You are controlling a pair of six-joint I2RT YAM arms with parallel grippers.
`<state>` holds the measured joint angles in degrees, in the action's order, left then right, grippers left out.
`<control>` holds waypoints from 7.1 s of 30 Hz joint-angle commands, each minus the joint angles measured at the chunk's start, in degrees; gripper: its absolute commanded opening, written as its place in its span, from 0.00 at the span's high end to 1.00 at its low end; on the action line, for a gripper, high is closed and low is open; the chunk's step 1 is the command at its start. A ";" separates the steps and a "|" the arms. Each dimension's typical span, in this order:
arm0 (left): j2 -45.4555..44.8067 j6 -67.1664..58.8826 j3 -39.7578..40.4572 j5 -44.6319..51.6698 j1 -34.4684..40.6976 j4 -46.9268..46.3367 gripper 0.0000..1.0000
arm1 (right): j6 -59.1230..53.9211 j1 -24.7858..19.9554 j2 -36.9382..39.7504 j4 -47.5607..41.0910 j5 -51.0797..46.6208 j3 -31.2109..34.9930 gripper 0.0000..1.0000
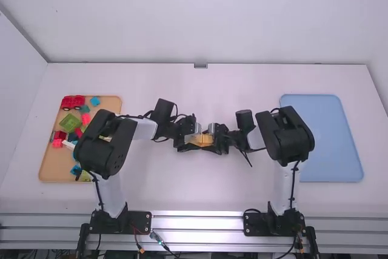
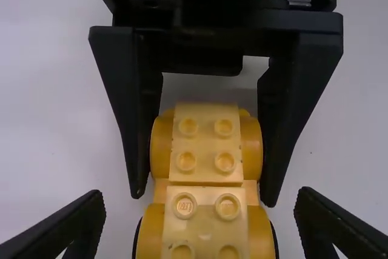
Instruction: Assemble lego blocks to make yellow taxi
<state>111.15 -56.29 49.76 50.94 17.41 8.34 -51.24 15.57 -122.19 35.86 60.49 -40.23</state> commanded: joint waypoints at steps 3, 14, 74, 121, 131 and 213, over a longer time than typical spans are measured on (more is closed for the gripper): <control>-4.92 4.44 0.92 1.86 -1.22 -0.98 0.14 | 0.00 -0.15 -0.72 -0.04 1.18 -0.26 0.44; -5.44 4.22 0.04 3.65 -1.36 -2.14 0.98 | 0.00 -0.15 -0.72 -0.07 1.18 -0.26 0.44; -1.29 8.50 -6.88 -8.37 0.09 4.85 0.98 | 0.02 -0.15 -0.72 1.03 1.18 -0.26 0.42; -31.87 50.10 -3.21 -11.06 -23.41 1.33 0.01 | 6.03 -0.33 19.89 -8.15 -17.16 5.57 0.01; -31.89 55.43 -3.21 -30.03 -23.91 -2.58 0.01 | 6.08 -2.40 27.06 -5.79 -17.57 6.10 0.01; -26.71 33.90 -8.26 -52.81 -50.60 -45.53 0.35 | 18.49 -6.86 27.04 19.85 -20.24 -4.81 0.01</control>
<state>84.12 -21.78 40.97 -2.55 -33.10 -37.45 -34.11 8.62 -96.47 55.51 39.72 -43.35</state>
